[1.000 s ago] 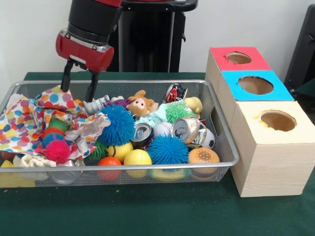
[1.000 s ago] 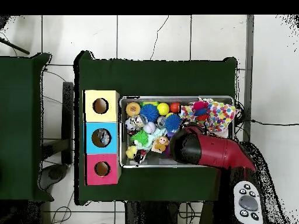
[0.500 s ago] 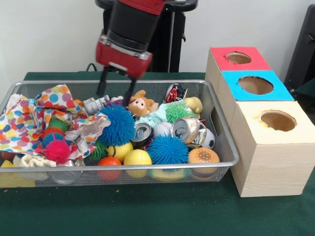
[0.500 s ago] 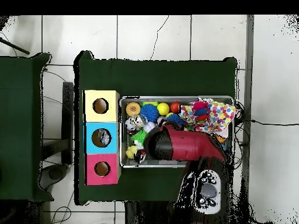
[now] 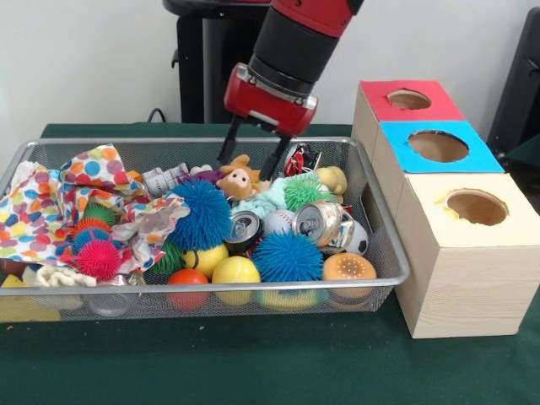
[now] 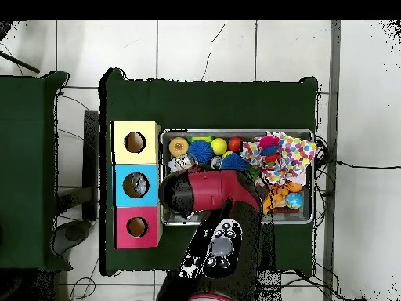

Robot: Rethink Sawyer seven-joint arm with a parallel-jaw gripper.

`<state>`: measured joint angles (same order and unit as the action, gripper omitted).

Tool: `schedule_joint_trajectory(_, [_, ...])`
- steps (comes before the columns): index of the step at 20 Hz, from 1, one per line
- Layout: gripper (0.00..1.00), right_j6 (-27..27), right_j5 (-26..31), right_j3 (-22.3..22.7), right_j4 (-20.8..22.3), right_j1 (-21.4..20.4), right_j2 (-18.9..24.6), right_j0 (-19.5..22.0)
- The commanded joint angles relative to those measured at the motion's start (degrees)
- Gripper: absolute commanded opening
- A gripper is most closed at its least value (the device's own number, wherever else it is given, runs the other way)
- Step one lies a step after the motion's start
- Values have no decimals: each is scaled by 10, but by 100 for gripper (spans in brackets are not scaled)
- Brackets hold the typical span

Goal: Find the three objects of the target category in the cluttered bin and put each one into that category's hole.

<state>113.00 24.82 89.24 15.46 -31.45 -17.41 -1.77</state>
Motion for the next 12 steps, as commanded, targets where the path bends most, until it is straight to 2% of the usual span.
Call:
schedule_joint_trajectory(1, [100,114,40,-23,-29,42,-12,-1])
schedule_joint_trajectory(5, [100,112,39,-29,-37,52,-20,-8])
schedule_joint_trajectory(9, [100,111,10,-25,-45,64,-10,-2])
schedule_joint_trajectory(12, [100,118,1,-29,-47,79,-19,-11])
